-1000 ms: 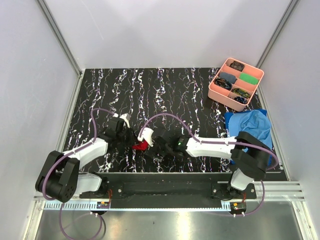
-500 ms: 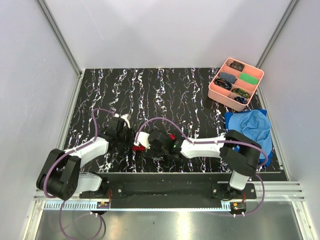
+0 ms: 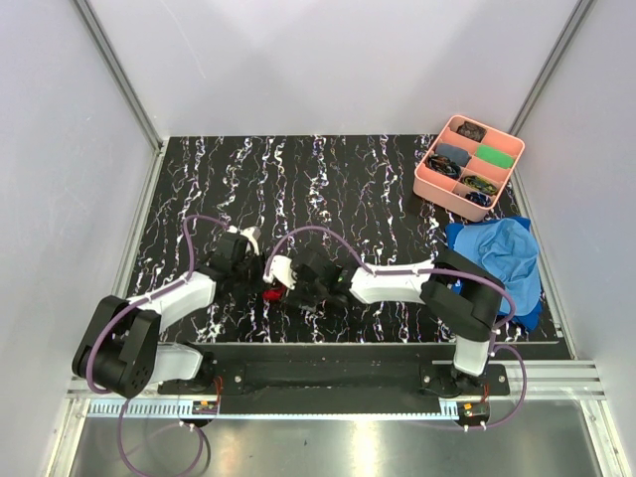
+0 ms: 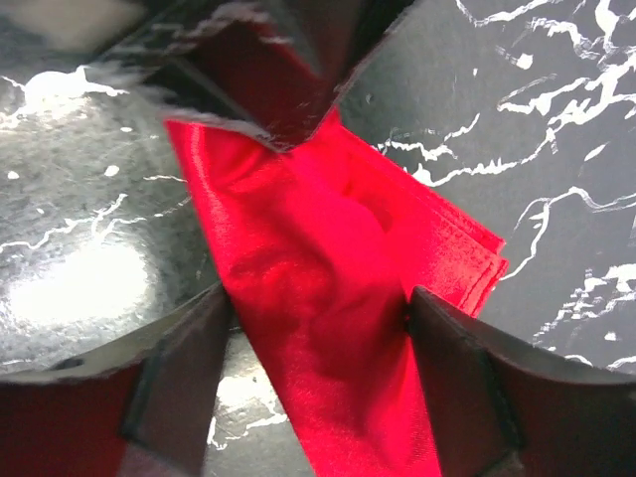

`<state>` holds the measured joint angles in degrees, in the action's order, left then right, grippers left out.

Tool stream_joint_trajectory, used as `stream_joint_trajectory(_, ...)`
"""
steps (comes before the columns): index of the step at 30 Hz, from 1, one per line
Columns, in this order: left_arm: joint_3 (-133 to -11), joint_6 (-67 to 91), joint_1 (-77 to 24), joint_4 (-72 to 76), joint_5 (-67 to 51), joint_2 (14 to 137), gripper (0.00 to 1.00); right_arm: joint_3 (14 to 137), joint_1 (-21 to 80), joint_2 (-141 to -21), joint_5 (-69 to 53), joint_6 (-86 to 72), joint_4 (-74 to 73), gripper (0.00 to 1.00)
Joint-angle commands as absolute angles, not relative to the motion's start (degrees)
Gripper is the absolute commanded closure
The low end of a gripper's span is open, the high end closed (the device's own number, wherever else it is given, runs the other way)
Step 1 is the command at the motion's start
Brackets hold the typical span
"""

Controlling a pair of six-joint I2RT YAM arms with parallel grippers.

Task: Fold the napkin, place the utensils inside, and roll it up
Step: Roll the napkin at the center of the board.

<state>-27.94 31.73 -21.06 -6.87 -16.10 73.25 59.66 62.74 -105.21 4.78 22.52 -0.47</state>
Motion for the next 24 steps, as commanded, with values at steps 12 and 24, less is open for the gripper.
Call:
stream_joint_trajectory(12, -28.8, 31.9, -21.0, -10.7, -9.5, 60.7, 0.21, 60.3, 54.1, -107.0, -19.6, 7.0, -10.7, 0.56)
stream_joint_trajectory(24, -22.9, 32.6, -21.0, -5.2, -13.3, 56.7, 0.20, 71.2, 47.0, -113.3, -32.9, 0.4, -21.8, 0.58)
